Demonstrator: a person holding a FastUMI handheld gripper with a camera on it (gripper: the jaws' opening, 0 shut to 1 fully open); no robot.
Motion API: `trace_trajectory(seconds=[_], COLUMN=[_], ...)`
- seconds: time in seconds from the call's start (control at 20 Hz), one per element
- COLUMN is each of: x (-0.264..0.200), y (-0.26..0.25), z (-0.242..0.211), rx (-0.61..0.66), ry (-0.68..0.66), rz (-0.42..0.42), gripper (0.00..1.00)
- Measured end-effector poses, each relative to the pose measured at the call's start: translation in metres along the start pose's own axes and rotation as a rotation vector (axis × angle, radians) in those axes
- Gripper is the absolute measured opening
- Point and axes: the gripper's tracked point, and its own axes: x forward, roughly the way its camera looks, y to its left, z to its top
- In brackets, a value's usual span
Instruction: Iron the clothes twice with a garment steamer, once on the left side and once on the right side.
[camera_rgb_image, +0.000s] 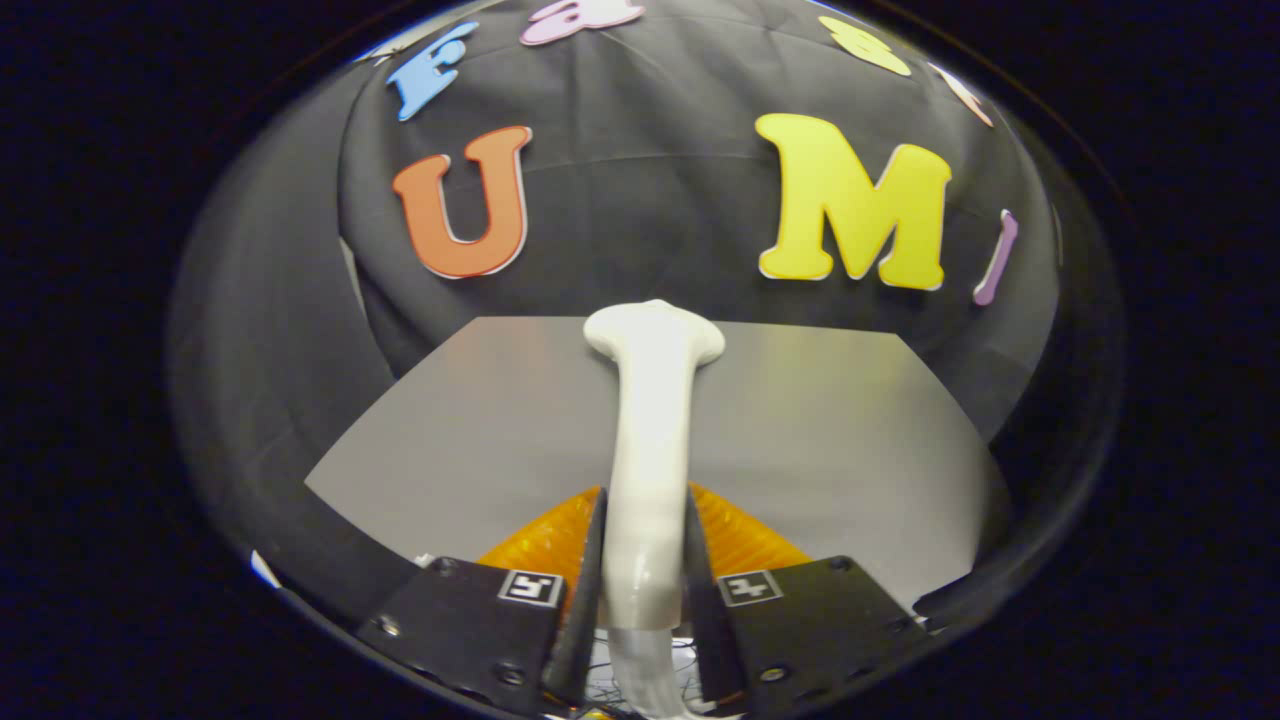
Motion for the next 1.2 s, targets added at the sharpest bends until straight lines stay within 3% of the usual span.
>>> trace_trajectory(seconds=[0.05,0.25,0.6,1.2], x=[-0.001,-0.004,-0.048,-0.250], y=[0.001,0.002,-0.007,-0.032], z=[0.000,0.003,0.023,0.078], rx=[-0.003,-0.011,0.020,0.007], ry=[0.005,-0.006,-0.116,-0.450], rz=[0.014,0.055,0.109,0.236], gripper=[0.40,0.33,0.30,0.30])
